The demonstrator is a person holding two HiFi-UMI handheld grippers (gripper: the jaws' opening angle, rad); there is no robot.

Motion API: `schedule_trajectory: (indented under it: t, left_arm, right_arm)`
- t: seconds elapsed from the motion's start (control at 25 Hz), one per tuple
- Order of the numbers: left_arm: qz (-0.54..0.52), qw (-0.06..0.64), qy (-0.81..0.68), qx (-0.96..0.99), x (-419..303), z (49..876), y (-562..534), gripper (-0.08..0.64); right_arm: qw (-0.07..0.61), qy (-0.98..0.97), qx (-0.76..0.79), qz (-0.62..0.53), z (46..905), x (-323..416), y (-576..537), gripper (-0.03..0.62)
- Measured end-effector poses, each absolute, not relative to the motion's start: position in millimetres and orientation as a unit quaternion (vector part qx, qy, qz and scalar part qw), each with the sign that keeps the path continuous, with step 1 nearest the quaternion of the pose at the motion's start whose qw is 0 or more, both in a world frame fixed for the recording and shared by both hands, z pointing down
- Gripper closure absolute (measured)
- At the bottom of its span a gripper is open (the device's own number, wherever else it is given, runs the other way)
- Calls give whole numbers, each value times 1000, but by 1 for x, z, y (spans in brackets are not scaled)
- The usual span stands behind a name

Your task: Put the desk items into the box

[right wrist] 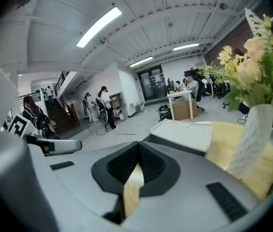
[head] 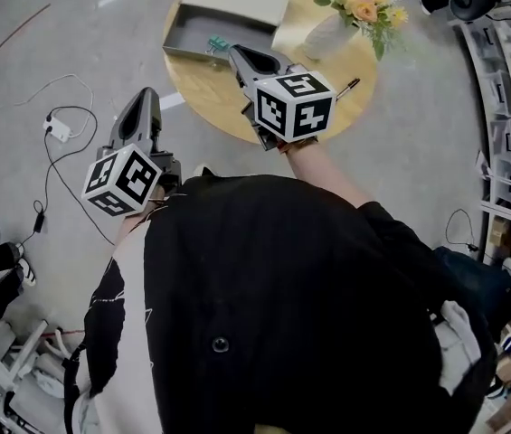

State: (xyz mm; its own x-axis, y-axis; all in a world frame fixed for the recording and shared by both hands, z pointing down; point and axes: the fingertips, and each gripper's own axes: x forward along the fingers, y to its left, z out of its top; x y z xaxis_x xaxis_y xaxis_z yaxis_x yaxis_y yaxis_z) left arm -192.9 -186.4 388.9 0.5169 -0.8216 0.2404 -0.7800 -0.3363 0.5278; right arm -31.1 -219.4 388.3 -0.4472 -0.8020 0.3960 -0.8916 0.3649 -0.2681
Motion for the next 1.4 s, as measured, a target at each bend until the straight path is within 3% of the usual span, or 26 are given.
schedule_trajectory:
  t: [0.8, 1.4]
  left_arm:
    - [-50, 295, -530, 793, -130, 372, -135, 551]
    - [-54, 278, -563, 776, -121, 368, -92, 551]
  right_arm:
    - [130, -849, 464, 217, 384, 24, -177, 588]
    - [130, -867, 432, 211, 388, 33, -147, 588]
